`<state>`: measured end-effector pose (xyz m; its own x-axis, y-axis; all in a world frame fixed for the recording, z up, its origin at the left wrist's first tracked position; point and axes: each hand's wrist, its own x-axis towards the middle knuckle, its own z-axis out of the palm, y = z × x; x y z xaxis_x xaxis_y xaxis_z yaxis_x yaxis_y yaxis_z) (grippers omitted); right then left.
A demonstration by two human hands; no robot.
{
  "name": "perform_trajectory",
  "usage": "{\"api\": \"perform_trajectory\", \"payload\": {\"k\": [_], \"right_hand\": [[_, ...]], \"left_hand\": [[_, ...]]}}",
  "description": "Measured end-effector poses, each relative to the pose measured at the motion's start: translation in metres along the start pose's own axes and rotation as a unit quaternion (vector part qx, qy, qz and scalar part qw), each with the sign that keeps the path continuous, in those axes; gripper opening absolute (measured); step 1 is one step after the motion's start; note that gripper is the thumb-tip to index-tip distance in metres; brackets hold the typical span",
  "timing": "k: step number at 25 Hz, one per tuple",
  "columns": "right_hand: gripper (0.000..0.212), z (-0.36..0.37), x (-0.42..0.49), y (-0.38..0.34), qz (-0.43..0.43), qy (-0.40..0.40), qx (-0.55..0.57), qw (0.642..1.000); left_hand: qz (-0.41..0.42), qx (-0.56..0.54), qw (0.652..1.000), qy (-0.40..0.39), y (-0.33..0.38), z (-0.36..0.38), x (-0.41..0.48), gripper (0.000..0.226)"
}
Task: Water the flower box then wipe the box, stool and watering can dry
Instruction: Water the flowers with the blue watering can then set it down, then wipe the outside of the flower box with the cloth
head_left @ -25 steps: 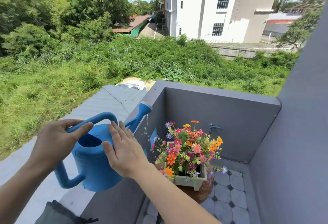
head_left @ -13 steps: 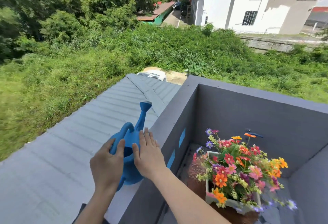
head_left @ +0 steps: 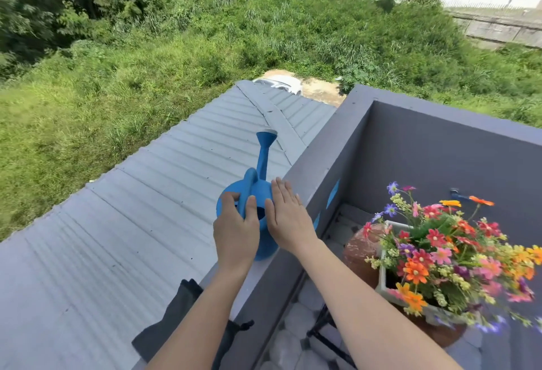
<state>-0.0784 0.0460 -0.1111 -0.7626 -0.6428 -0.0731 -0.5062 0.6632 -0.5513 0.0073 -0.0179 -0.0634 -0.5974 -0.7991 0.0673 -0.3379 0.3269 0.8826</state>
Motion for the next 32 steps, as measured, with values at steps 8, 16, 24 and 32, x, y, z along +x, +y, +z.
{"api": "perform_trajectory", "payload": {"k": [8,16,24,32], "right_hand": [[0.058,-0.009,-0.006,0.005,0.024,0.008,-0.001,1.0],[0.062,0.016,-0.041,0.008,0.052,0.069,0.123,0.989],[0.074,0.112,-0.12,-0.026,0.115,-0.044,0.109,0.986],[0.045,0.128,-0.12,-0.048,0.099,-0.058,-0.013,0.993]], "left_hand": [[0.022,0.018,0.999,-0.019,0.011,0.008,-0.007,0.02],[0.044,0.013,0.996,-0.073,-0.012,-0.009,-0.008,0.045],[-0.067,0.309,0.943,-0.106,-0.155,-0.064,-0.017,0.061],[-0.038,0.35,0.932,-0.086,-0.185,-0.067,-0.031,0.049]]}}
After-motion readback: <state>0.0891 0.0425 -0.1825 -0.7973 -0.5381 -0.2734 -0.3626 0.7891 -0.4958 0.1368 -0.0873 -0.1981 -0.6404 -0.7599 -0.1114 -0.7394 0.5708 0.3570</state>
